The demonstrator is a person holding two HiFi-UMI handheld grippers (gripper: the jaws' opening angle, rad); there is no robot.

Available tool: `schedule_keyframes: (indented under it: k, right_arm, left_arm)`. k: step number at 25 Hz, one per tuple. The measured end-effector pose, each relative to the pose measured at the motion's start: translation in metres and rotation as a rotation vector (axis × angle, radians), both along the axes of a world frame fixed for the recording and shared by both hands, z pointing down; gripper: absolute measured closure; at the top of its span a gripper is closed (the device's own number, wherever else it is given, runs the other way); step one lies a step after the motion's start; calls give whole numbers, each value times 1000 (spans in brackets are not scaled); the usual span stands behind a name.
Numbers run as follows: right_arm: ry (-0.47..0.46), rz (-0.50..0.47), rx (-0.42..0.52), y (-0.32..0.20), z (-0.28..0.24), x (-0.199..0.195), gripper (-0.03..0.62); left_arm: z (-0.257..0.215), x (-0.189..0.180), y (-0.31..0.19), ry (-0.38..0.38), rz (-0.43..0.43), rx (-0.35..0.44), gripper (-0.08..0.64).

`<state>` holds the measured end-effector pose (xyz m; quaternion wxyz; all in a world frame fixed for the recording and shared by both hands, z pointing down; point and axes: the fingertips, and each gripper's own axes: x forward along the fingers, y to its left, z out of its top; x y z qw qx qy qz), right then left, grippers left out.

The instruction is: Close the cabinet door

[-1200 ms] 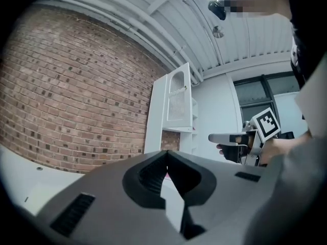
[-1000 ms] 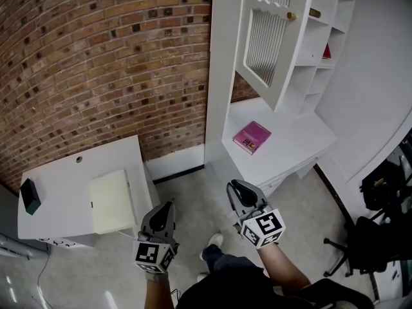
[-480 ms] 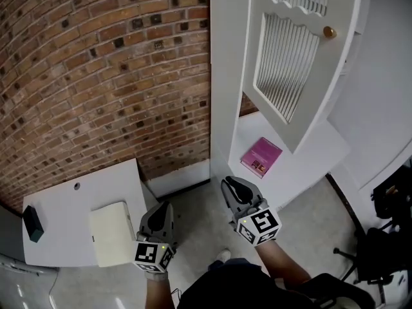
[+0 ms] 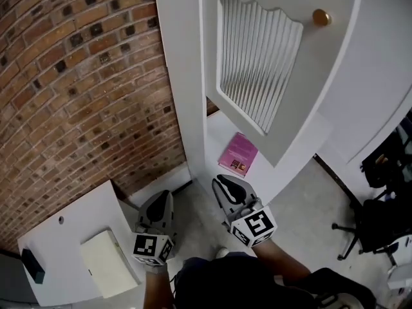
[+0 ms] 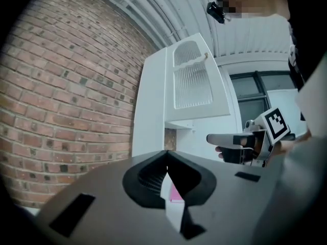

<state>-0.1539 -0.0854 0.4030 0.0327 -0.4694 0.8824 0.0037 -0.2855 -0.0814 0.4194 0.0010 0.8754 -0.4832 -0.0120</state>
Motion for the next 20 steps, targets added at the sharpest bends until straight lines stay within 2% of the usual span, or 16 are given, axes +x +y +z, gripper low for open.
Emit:
schedule_keyframes:
  k: [4,9,16,20]
  right_arm:
    - [-6,99,-7,-8,2,27,552]
    - [-15,316,3,-1,-2,66,552]
    - [-12,515,37,16,-16,105,552]
    - [-21,611,28,31,-23,125,551]
  left_arm:
    - [-7,32,-25,-3,111,16,551]
    - [-14,83,-51,-7,341,30,551]
    - [-13,134,-57,-9,556,42,551]
    - [-17,158,-57,9,642,51,551]
